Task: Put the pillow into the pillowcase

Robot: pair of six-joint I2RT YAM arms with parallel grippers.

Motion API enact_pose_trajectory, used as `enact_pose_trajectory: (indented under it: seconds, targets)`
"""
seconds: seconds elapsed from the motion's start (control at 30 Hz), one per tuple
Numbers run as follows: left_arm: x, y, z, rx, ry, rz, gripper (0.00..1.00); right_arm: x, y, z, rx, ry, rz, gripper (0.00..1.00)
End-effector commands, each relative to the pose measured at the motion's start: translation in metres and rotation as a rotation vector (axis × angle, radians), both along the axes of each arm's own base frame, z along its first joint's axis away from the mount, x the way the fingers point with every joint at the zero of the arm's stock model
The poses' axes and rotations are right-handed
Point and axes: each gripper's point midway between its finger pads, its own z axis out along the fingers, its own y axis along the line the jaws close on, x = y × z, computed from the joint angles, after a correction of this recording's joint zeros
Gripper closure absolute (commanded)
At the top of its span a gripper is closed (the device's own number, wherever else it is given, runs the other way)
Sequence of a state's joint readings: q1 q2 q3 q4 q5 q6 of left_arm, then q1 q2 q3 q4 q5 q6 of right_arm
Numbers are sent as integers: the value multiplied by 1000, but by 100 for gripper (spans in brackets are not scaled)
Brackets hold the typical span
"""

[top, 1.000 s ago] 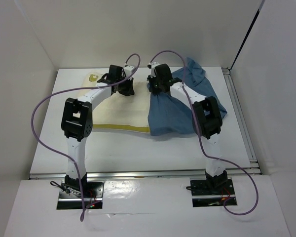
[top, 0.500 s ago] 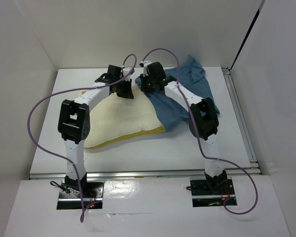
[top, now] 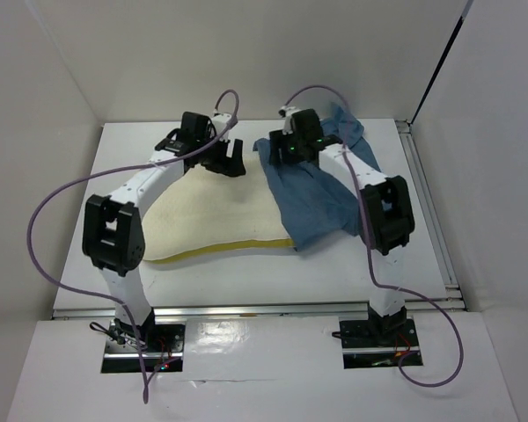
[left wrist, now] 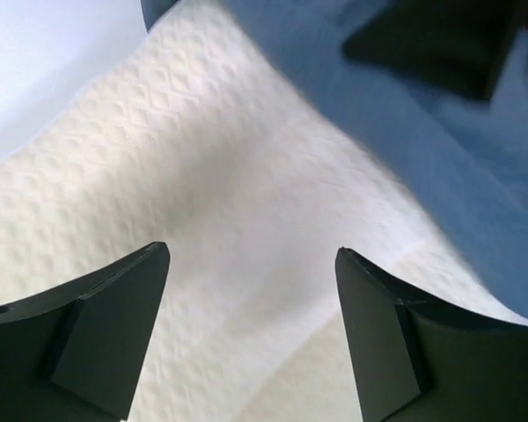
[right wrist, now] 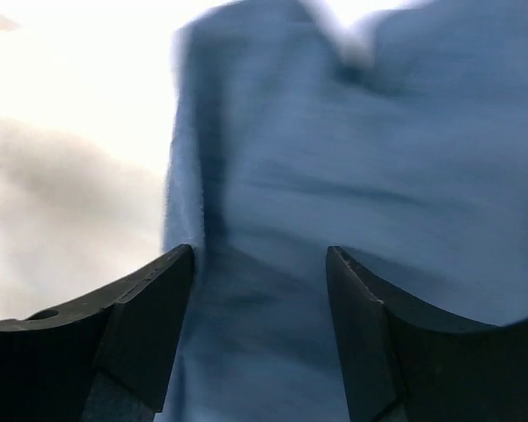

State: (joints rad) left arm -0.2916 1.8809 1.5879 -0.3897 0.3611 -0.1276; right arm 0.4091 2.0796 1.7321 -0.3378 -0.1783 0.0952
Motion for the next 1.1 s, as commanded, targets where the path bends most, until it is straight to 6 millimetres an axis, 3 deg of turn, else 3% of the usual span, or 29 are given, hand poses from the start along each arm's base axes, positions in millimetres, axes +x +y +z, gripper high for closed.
enact_pose_trajectory:
  seconds: [0.0,0.1,0.23,0.27,0.33,0.37,0.53,0.57,0.63,0.67,0.73,0.77,0.83,0.9,1.07]
  targets:
    - [-20,10,62,55,-196,-83,10,9,-61,78,38,-139,-98,30]
    - [-50,0,63,116,-228,-219,10,1,-77,101,37,-192,-110,30]
    - [-113,-16,62,213,-271,-444,10,-13,-90,116,10,-234,-107,30]
    - [-128,-14,47,248,-256,-493,10,-21,-97,119,9,-233,-118,30]
    - [-148,-13,37,321,-306,-596,8,-34,-95,119,8,-231,-66,30]
    - [-169,-11,25,373,-318,-644,8,-47,-98,119,17,-217,-56,30]
    - [-208,-13,2,526,-483,-806,8,-85,-100,111,15,-172,3,30]
    - [-212,-5,-12,568,-479,-810,8,-95,-102,108,11,-152,4,30]
    - [-212,-9,-8,589,-565,-810,8,-105,-105,105,5,-132,4,30]
    - [-214,-5,-23,610,-550,-814,8,-113,-107,106,5,-130,4,30]
    - [-199,-4,-19,662,-639,-752,8,-121,-111,104,-5,-120,-4,30]
    - [-197,1,-29,686,-639,-732,8,-129,-113,103,-6,-114,-4,30]
    - [-179,7,-28,742,-698,-639,7,-139,-115,100,-2,-98,-10,30]
    - [-170,5,-27,752,-723,-602,7,-144,-116,97,2,-80,-17,30]
    - [-163,-2,-45,762,-707,-611,2,-154,-118,92,3,-56,-22,30]
